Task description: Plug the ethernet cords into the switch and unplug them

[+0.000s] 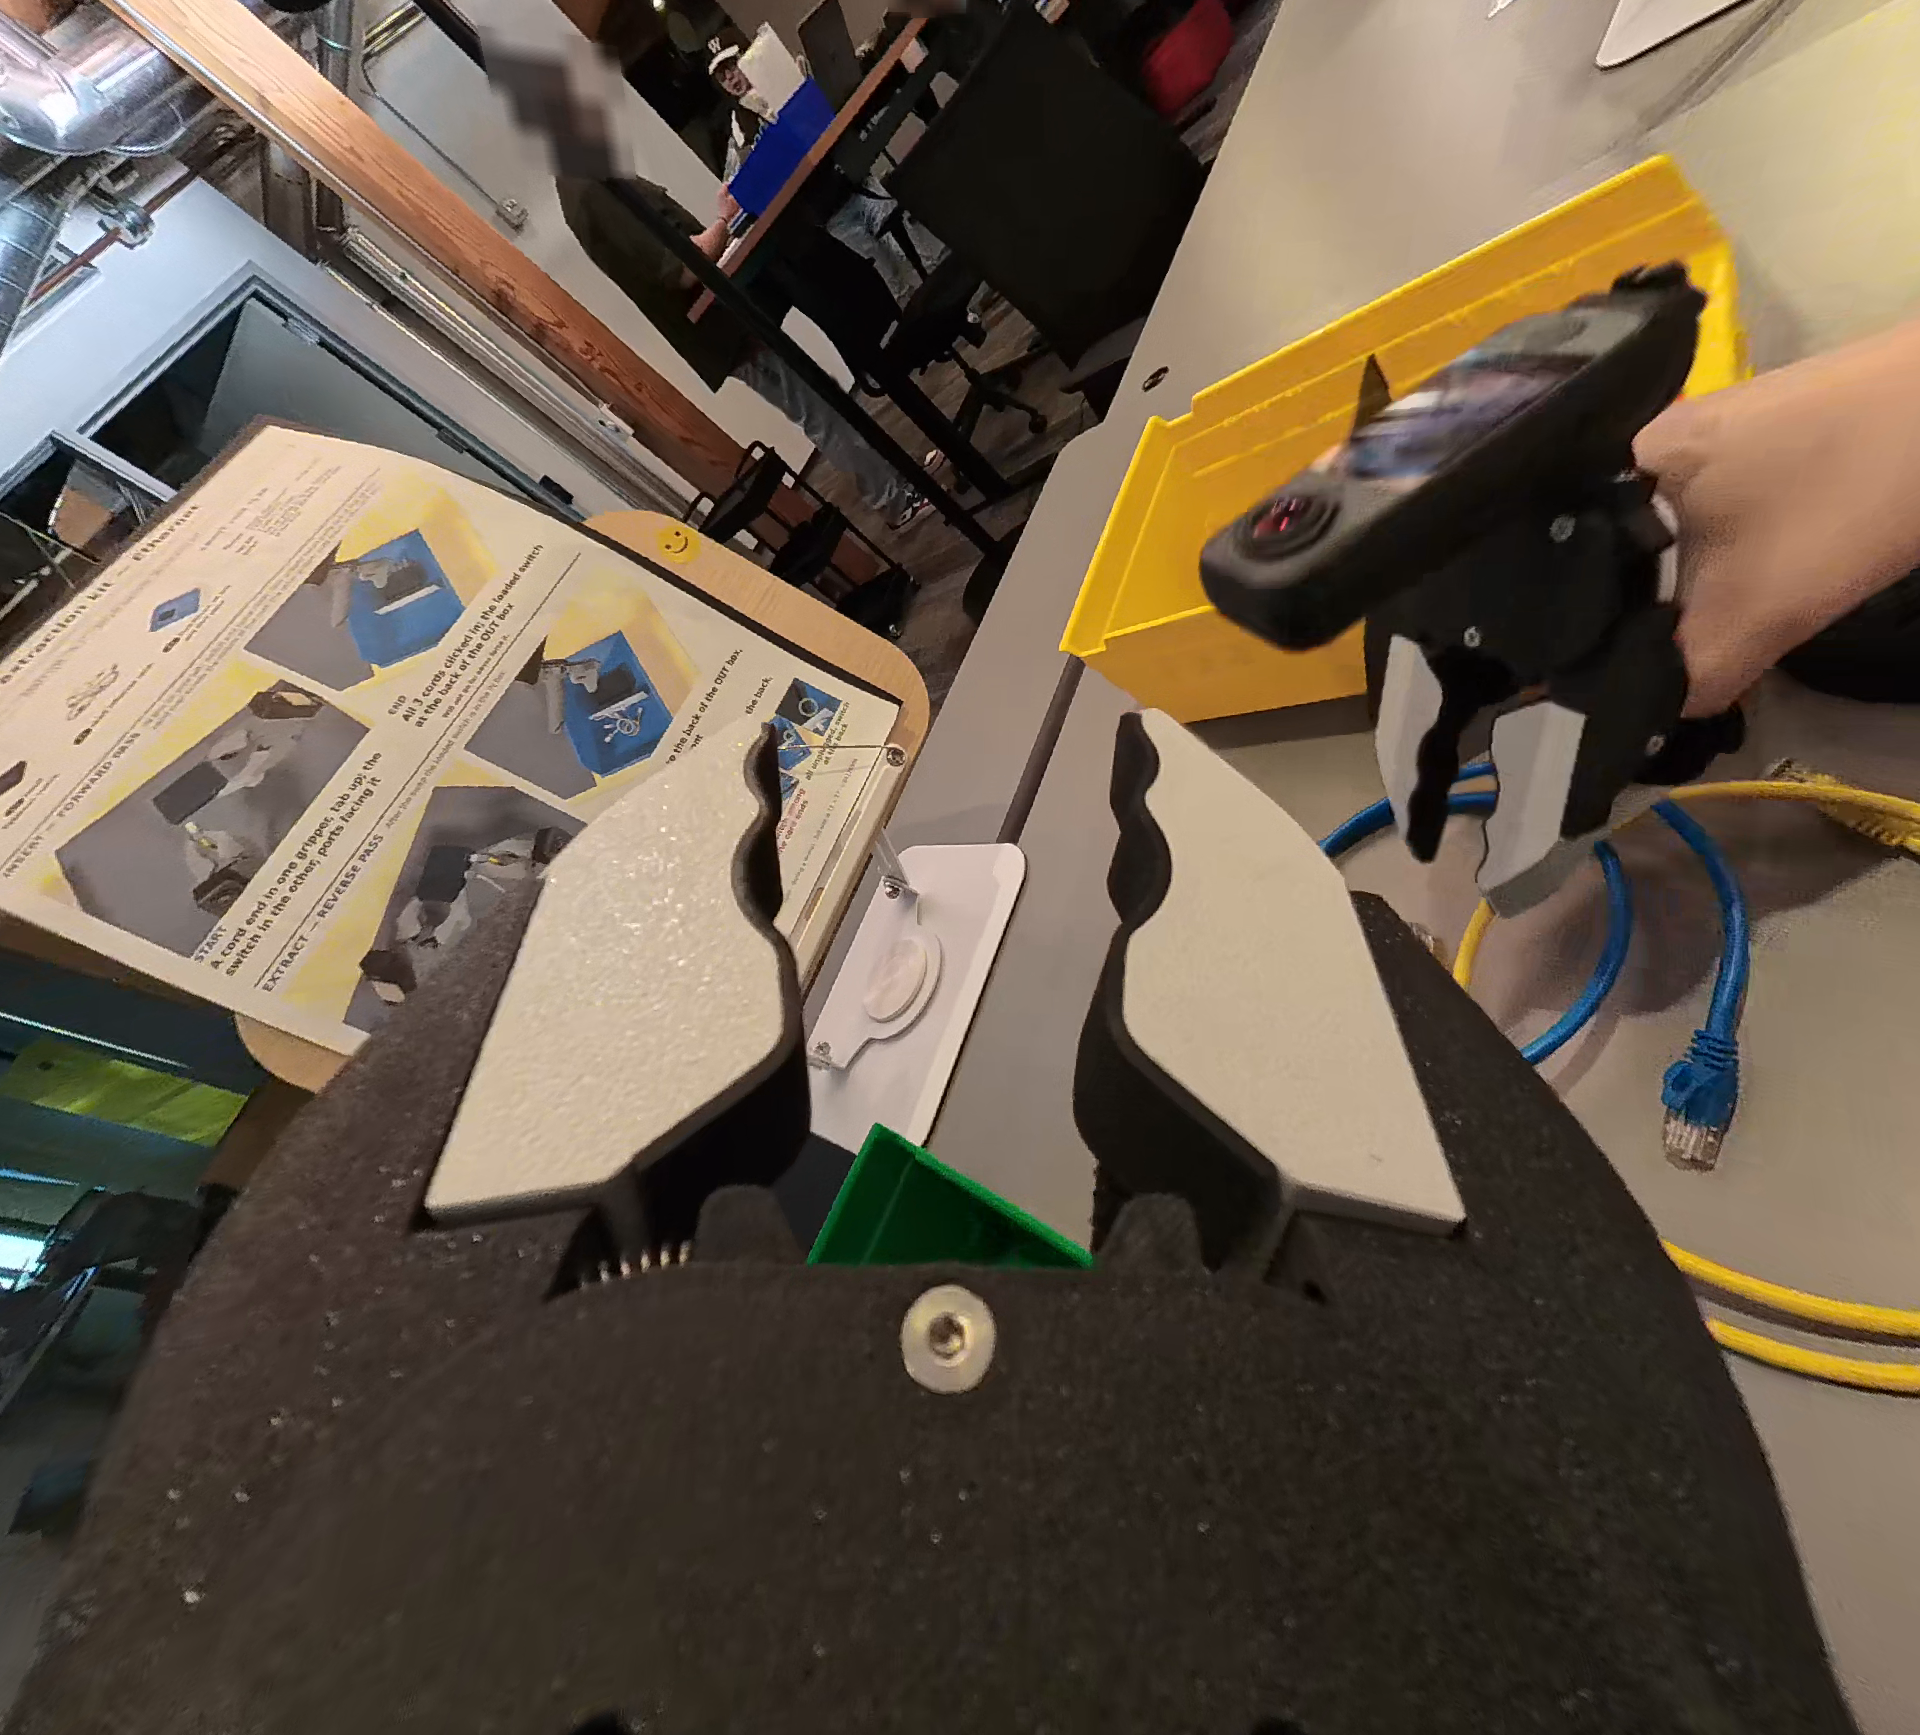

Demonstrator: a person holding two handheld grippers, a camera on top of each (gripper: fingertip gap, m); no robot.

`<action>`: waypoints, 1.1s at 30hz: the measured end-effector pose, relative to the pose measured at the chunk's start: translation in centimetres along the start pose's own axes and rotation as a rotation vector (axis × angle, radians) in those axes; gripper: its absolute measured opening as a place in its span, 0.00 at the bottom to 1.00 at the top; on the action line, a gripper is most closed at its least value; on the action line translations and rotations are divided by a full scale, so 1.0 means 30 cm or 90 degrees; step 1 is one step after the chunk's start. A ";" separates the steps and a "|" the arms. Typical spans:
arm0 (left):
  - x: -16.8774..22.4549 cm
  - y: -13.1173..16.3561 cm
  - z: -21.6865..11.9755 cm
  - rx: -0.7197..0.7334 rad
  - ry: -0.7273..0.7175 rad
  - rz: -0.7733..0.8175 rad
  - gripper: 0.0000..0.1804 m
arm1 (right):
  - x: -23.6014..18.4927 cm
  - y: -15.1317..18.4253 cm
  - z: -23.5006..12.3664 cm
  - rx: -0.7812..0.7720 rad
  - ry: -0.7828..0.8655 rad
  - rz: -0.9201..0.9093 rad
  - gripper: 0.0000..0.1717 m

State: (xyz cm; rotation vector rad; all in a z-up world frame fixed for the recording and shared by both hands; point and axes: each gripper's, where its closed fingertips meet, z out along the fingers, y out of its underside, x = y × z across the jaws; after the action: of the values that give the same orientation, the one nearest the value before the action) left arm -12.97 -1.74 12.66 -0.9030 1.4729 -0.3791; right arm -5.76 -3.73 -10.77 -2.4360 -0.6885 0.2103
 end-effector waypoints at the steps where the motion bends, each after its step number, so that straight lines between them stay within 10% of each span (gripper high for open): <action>1: 0.001 0.001 -0.004 -0.004 0.001 0.004 0.34 | -0.008 0.008 0.018 -0.020 -0.006 -0.001 0.19; 13: -0.012 0.016 -0.029 -0.014 0.003 0.006 0.33 | -0.146 0.049 0.109 -0.060 -0.035 -0.145 0.04; 33: 0.207 0.099 0.004 -0.146 0.163 -0.024 0.23 | 0.010 -0.366 -0.454 0.315 -0.053 -0.087 0.04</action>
State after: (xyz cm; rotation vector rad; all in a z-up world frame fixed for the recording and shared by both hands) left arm -13.04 -4.29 6.26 -1.0965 1.7632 -0.3679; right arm -6.12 -2.83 6.69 -1.9116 -0.7361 0.3800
